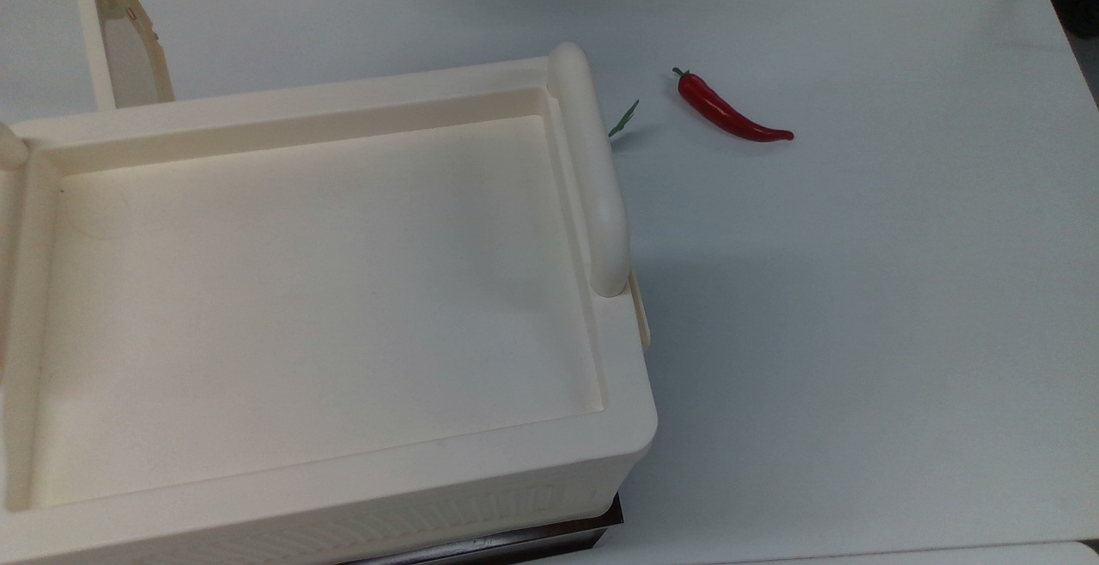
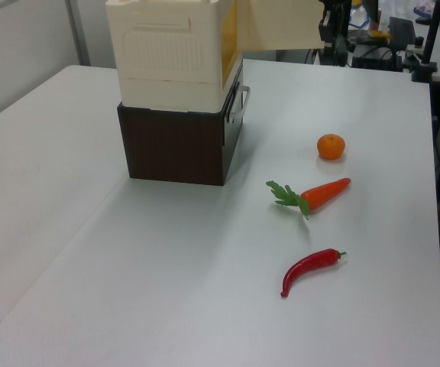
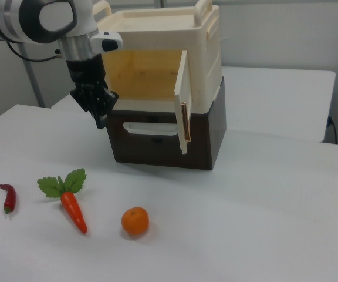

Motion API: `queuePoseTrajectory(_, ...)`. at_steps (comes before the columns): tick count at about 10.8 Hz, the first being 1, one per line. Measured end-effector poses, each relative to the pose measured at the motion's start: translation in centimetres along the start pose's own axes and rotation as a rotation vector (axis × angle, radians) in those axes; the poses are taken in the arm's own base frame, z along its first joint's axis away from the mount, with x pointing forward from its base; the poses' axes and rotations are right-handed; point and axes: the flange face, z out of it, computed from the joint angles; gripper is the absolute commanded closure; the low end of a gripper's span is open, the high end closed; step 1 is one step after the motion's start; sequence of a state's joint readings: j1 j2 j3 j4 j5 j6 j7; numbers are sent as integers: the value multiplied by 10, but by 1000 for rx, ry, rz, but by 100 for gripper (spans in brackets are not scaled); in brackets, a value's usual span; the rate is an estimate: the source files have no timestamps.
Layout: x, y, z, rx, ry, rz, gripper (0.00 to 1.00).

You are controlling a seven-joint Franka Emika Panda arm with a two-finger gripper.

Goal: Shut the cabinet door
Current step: 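Move the gripper down toward the open cream cabinet door's edge, then push the cream door with the gripper, swinging it shut against the cabinet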

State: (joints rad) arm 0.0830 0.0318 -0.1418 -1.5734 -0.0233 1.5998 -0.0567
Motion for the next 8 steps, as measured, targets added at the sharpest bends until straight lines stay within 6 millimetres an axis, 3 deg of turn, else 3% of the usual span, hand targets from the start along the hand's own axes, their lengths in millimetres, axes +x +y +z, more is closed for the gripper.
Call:
queuePoseTrajectory(3, -12, 24, -1, 9, -48, -114, 100)
queuePoseTrajectory(5, -26, 61, -1, 32, -90, -293, 100)
queuePoseTrajectory(8, -45, 133, -2, 39, -86, -603, 100)
